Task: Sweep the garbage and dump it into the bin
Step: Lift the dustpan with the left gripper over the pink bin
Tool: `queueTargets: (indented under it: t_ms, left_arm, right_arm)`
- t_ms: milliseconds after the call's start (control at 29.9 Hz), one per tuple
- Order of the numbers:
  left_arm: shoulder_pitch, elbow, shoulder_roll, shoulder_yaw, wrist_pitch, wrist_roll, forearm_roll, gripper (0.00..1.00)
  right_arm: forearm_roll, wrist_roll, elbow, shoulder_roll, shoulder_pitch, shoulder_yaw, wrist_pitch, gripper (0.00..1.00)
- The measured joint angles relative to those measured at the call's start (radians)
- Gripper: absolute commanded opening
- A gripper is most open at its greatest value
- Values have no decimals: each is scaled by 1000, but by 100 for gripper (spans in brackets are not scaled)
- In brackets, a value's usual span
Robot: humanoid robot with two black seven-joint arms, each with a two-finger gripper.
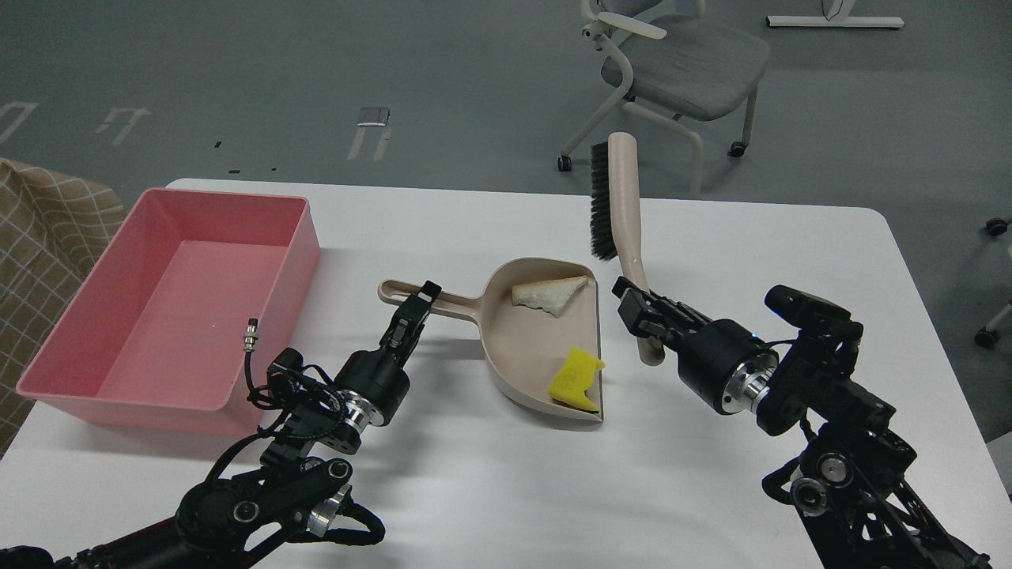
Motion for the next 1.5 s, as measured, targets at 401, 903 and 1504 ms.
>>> queueTargets:
  t_ms: [401,903,1504]
  left_arm:
    - [-11,-12,-5,-8,0,13,-33,10]
    - [-105,-15,-7,-44,0,95,-67,10]
    - [-144,-55,129,-132,-12,101,-119,10]
  right_arm:
    - [48,2,0,-121,-10,114,0,0]
    - [97,15,-1,-180,-69,147,0,0]
    - [118,17,-2,-202,-111,171,0,0]
